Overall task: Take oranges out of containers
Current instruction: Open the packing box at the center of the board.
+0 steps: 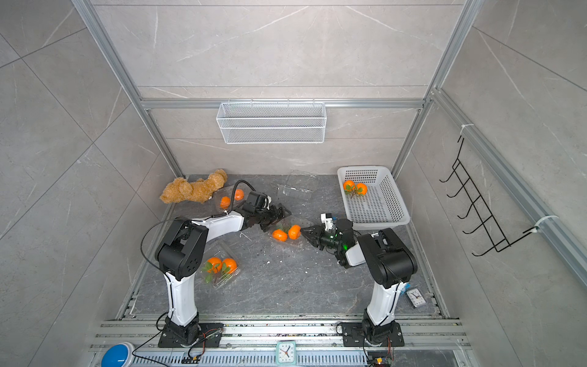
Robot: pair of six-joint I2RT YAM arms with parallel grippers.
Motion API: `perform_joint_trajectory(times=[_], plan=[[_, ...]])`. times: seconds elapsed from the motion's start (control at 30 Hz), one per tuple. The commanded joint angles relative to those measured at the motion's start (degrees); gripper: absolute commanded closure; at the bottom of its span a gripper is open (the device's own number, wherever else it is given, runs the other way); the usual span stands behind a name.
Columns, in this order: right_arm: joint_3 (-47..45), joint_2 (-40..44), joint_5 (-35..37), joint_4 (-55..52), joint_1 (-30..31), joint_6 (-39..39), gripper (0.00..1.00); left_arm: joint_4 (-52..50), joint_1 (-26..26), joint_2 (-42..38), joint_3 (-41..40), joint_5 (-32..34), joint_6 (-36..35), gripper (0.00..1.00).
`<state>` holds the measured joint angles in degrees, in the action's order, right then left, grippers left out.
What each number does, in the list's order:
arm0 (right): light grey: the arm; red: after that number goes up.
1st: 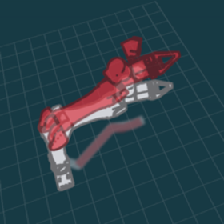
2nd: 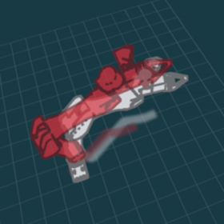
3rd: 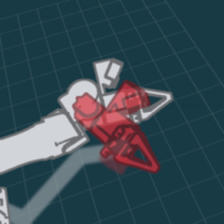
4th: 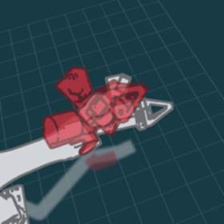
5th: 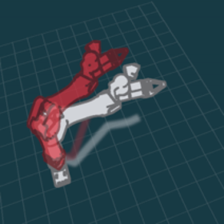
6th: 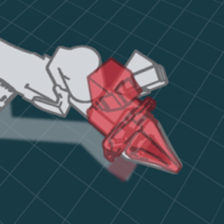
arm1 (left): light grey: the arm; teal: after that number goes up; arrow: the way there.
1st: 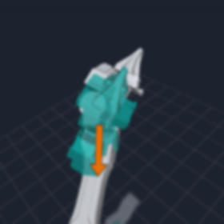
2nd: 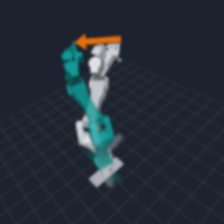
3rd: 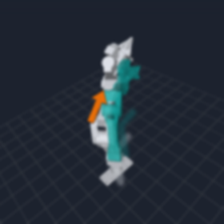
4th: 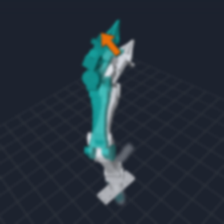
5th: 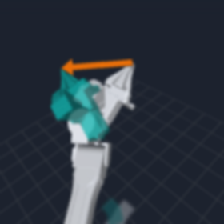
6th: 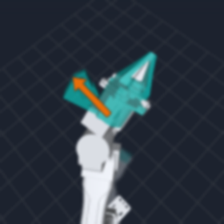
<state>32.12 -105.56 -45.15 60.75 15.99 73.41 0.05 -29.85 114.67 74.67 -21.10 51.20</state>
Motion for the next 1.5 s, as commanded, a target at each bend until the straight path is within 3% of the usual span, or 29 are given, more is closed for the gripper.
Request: perform_joint_trajectory(times=[0.0, 0.3, 0.53, 0.7, 1.17, 1.47], plan=[[1.54, -0.34, 3.41, -1.12, 1.53, 2.72, 0.76, -2.66, 0.39, -2.70, 1.42, -0.61, -0.69, 0.01], [1.86, 0.64, 10.88, -1.17, 2.86, 11.58, 0.77, 0.55, 3.65, -15.35, -10.02, 0.16, 3.29, 0.01], [3.82, 2.28, 18.56, -4.24, 4.28, 17.27, 0.78, 12.53, 3.67, -23.12, -21.28, -0.02, 13.82, 0.02], [5.51, 1.77, 21.77, -4.70, 5.51, 20.96, 0.78, 23.44, 1.13, -23.12, -27.42, 0.76, 22.06, 0.04], [4.89, 2.69, 26.94, -1.72, 7.76, 28.05, 0.79, 41.34, -3.96, -15.08, -33.29, 8.36, 33.94, 0.08], [5.03, 2.83, 27.39, -1.14, 7.90, 28.89, 0.79, 45.51, -5.83, -15.15, -36.27, 12.77, 34.90, 0.10]])
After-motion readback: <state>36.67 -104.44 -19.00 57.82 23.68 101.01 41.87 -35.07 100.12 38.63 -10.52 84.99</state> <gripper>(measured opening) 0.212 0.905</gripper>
